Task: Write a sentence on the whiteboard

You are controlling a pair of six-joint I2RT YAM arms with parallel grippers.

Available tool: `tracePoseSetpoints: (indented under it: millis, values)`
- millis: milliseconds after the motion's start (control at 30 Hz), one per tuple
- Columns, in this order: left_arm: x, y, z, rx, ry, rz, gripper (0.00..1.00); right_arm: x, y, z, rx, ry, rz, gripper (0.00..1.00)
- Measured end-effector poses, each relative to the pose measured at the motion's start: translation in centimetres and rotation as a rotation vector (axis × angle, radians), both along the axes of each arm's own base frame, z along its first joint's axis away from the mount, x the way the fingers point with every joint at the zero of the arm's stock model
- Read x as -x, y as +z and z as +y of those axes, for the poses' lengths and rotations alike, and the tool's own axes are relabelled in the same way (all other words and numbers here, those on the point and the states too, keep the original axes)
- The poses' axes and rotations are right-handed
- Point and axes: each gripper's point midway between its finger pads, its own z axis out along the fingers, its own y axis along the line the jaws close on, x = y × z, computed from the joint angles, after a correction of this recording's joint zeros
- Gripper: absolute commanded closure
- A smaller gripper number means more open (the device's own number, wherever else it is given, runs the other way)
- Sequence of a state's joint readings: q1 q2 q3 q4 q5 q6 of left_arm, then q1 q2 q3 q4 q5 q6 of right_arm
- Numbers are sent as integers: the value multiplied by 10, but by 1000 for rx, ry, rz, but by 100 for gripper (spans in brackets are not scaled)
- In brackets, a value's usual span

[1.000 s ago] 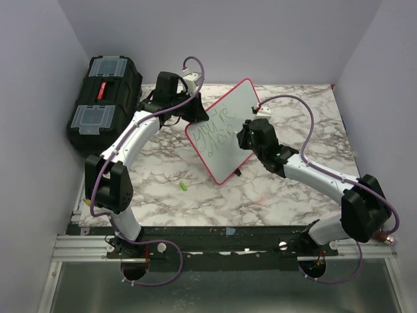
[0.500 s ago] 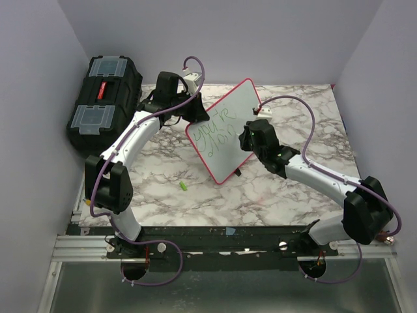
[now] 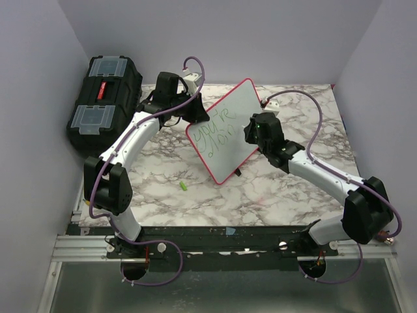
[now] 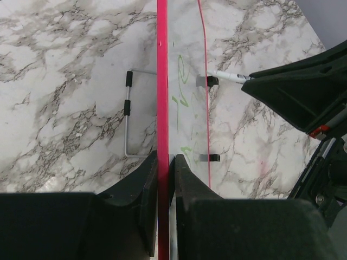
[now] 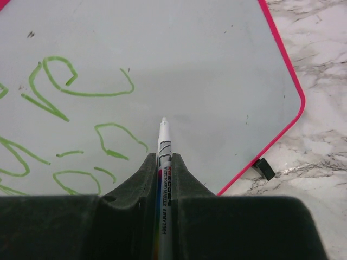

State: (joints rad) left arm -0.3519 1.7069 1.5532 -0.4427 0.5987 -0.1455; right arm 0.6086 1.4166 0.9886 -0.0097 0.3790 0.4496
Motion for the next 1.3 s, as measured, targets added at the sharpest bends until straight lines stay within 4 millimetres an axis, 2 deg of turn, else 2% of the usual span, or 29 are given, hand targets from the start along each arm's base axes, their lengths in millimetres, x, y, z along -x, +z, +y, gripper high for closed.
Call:
tracePoseSetpoints:
  millis: [233, 667, 1300]
  values:
    - [1, 0, -1, 1, -2, -3, 100, -16, 8, -11, -28, -42, -9, 99]
    - [1, 0, -1, 2, -2, -5, 100, -24, 8, 5, -62, 6, -6, 99]
    - [0, -2, 2, -4, 6, 0, 100, -27, 20, 26, -126, 99, -33, 99]
